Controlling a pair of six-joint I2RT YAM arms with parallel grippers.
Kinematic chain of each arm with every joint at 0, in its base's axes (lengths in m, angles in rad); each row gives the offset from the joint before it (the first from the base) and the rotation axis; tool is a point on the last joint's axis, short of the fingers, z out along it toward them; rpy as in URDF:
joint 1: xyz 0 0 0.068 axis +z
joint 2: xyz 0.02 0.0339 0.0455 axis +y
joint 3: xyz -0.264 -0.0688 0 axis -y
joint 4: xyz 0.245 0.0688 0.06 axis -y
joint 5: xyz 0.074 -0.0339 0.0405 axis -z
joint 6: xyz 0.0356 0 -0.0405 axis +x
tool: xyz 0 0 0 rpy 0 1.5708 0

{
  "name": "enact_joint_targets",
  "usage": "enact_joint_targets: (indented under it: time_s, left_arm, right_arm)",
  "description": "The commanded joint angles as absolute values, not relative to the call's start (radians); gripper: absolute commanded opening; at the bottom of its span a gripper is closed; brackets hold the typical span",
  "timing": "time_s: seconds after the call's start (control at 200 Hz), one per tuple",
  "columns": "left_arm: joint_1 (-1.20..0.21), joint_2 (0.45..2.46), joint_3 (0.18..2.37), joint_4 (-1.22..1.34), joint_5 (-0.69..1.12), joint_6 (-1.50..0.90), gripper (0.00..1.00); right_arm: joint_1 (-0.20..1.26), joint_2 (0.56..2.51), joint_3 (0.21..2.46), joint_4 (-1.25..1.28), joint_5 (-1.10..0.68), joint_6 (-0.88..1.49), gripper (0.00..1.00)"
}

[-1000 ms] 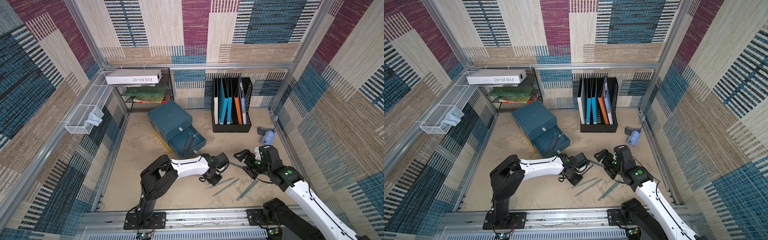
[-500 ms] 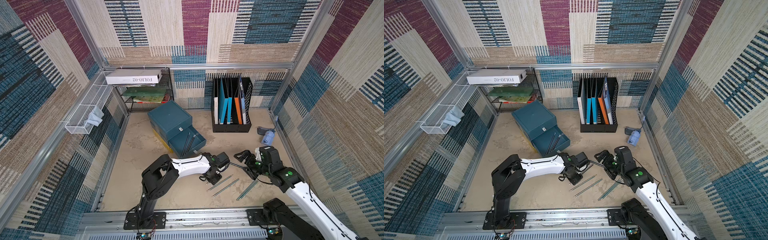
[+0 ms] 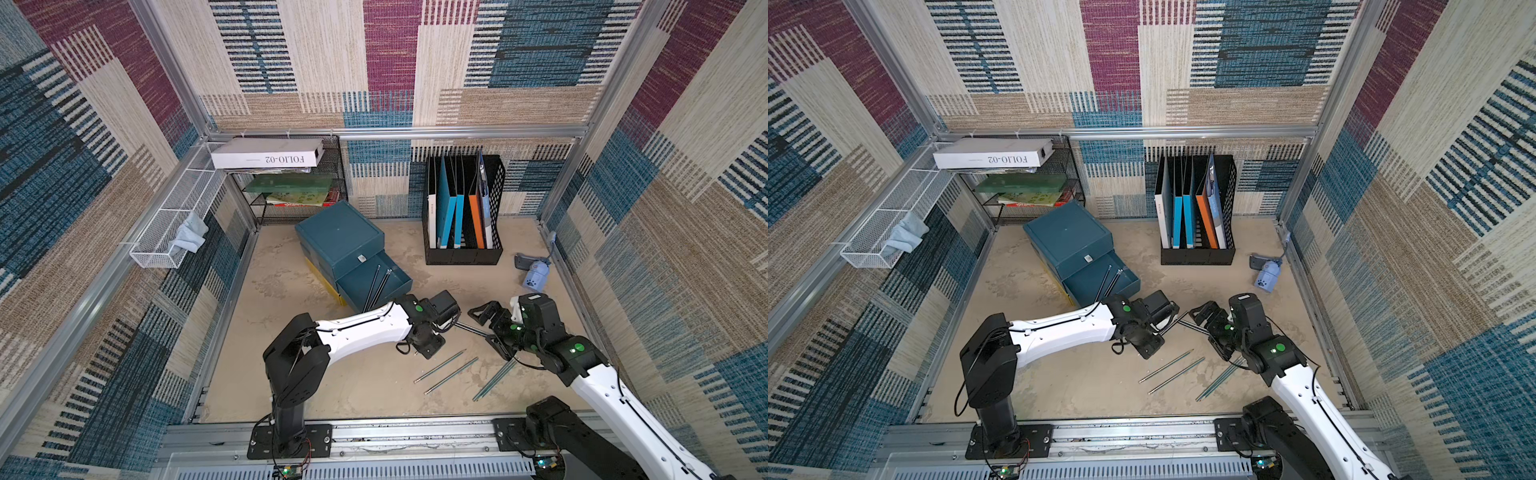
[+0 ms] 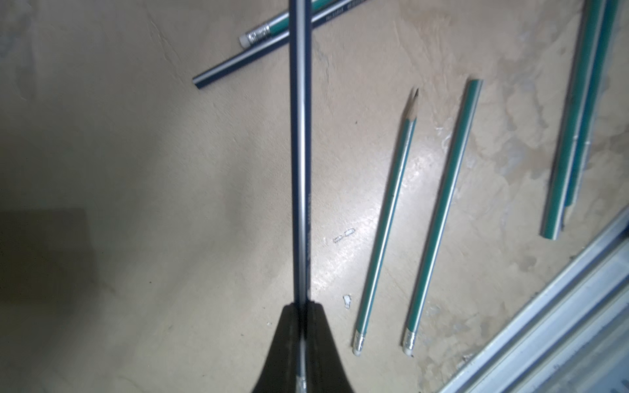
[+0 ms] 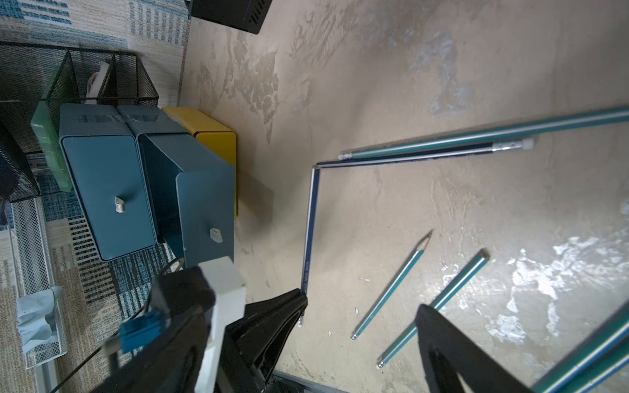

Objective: Please place the pencils in the drawer according to their color
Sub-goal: Pick up the pencil from the center of the board.

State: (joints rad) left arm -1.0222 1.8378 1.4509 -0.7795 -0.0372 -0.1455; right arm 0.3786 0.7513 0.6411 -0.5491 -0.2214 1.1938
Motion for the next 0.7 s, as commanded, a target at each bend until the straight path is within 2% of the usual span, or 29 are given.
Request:
enact_joint_targets:
  time_s: [0.0, 0.451, 0.696]
  left_arm:
    - [-0.998, 1.811, 1.481, -0.806, -0.058, -0.153, 0.0]
    - [-0.745, 1.713, 1.62, -0.823, -0.137, -0.125, 0.0]
    - [-0.616, 1.695, 1.594, -0.786, -0.192, -0.079, 0.0]
  right_arm:
    - [0.379, 0.746, 0.64, -0.533, -0.219, 1.2, 0.99]
    - [0.376, 0.744, 0.634, -0.514, -0.23, 1.209, 0.99]
    - [0.375, 0.746, 0.636, -0.514, -0.229, 1.206, 0.99]
